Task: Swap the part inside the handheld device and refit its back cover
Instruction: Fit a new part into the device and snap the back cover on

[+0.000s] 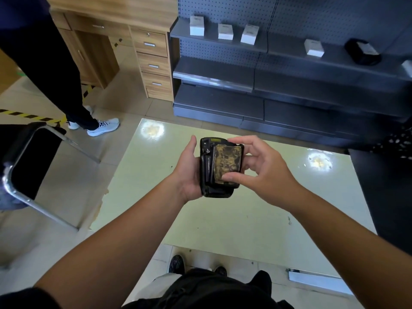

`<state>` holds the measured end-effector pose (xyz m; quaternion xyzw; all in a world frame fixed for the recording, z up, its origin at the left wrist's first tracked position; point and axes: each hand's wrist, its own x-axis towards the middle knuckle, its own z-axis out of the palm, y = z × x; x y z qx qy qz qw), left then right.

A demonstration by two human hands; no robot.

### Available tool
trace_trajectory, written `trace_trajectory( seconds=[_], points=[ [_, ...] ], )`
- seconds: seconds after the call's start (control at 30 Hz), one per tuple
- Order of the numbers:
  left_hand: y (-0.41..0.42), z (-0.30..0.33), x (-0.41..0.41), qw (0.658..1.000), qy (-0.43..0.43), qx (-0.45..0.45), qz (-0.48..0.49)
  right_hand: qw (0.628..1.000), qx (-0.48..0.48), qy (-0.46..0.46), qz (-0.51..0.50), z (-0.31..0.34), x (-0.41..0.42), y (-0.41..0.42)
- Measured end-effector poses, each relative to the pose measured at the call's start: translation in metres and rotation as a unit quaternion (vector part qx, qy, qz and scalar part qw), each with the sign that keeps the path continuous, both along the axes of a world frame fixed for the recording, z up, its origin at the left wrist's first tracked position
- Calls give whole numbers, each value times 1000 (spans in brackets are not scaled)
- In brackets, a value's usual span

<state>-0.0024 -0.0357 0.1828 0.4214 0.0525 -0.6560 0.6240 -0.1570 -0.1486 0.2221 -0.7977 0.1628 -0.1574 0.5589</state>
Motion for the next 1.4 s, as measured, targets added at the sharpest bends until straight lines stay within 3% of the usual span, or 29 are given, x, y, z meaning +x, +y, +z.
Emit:
trace_trajectory(
  seconds=[0.37, 0.93, 1.2, 1.4],
  points=[
    [5, 6, 2, 1000, -8, -14, -13, 997, 56, -45, -24, -1, 7, 7],
    [14, -2, -1, 999, -30, 21, -28, 998, -23, -42, 39, -5, 1, 19],
    [17, -4, -1, 998, -33, 12, -48, 985, -172, 3, 25, -16, -8, 18],
    [19, -1, -3, 996, -58, -2, -62, 983, -179, 44, 24, -20, -4, 14]
  ],
)
